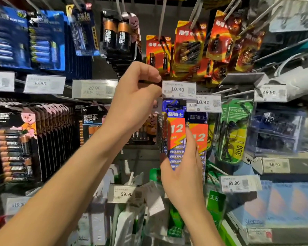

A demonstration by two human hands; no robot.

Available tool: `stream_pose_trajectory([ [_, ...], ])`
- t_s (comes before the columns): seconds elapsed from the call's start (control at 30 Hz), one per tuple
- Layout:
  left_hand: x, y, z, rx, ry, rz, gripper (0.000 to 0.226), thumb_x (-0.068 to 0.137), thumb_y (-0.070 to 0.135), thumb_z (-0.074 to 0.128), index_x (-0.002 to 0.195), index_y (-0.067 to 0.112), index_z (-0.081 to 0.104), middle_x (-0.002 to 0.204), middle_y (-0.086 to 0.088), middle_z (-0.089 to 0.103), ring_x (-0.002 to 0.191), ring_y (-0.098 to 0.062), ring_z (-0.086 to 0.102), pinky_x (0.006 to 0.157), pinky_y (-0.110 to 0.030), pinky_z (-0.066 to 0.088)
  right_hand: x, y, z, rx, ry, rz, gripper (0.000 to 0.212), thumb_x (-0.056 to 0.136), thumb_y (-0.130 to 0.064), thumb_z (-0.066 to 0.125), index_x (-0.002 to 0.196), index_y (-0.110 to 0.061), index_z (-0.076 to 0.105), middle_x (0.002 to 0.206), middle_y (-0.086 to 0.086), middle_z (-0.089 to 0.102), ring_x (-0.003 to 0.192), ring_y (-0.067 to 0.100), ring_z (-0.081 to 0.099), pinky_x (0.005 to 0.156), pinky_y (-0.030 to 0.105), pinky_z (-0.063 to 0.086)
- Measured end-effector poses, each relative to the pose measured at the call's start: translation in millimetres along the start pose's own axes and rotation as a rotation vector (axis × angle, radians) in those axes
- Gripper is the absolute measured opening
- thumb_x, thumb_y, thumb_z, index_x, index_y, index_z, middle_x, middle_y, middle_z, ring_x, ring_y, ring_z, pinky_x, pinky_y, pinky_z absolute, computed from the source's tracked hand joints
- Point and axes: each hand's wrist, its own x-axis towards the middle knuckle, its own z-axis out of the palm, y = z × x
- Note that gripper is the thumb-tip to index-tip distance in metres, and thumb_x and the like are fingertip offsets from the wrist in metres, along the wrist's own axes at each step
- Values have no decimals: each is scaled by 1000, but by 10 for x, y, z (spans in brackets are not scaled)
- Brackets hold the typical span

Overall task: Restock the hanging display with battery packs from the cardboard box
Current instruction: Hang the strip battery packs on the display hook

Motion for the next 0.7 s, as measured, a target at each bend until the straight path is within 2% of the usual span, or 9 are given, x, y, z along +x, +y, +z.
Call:
stream_pose_trajectory([
  [0.13,-7,-71,-44,154,-45,-84,23,82,14,64,104,19,61,106,3,66,82,-15,64,75,-39,54,159,-34,63,-37,29,-56,90,93,-13,63,159,-36,5,159,-2,30,146,19,33,115,43,40],
  [0.17,-12,-93,-45,187,-63,-101,22,85,15,65,105,19,60,104,3,66,80,-14,65,72,-38,53,186,-44,66,-48,22,-55,91,94,-13,64,160,-34,4,162,-1,26,149,19,27,118,39,37],
  [0.2,-10,-112,-41,216,-74,-117,19,88,15,65,106,19,60,101,3,66,77,-13,65,69,-36,52,212,-55,66,-64,12,-48,92,95,-13,64,160,-33,2,164,-2,22,152,18,21,117,29,34],
  [0.27,-3,-113,-23,242,-90,-150,16,93,14,63,108,18,60,99,2,67,72,-12,65,64,-34,53,258,-83,55,-101,-23,-14,98,93,-5,64,161,-33,-1,167,-7,14,152,16,15,103,8,26],
  [0.3,4,-100,-11,225,-102,-164,16,93,12,62,108,17,60,98,1,68,72,-14,66,64,-36,55,280,-90,51,-117,-44,7,102,91,1,63,161,-33,-3,167,-9,11,151,15,15,97,8,24],
  [0.4,37,-63,11,125,-148,-209,18,93,5,59,109,13,60,95,-9,68,72,-22,67,67,-41,54,323,-115,51,-164,-75,21,105,87,9,60,161,-29,-3,165,-11,13,144,14,22,96,14,23],
  [0.47,41,-53,28,70,-161,-214,20,94,0,57,112,10,59,101,-12,67,73,-21,67,66,-38,54,330,-129,69,-208,-62,-2,103,89,4,63,161,-28,-3,164,-11,16,139,16,29,97,17,30],
  [0.57,32,-67,57,9,-132,-190,21,93,-3,56,110,9,61,108,-15,67,76,-19,68,68,-37,56,322,-142,99,-250,-56,-10,105,91,-4,68,161,-28,-7,165,-7,15,139,23,35,104,30,41],
  [0.7,-161,-123,88,14,-53,-101,20,93,0,60,109,12,63,102,-5,70,77,-24,71,71,-44,59,230,-63,116,-308,-68,-23,115,89,-11,73,158,-29,-17,166,0,14,137,30,41,104,37,44],
])
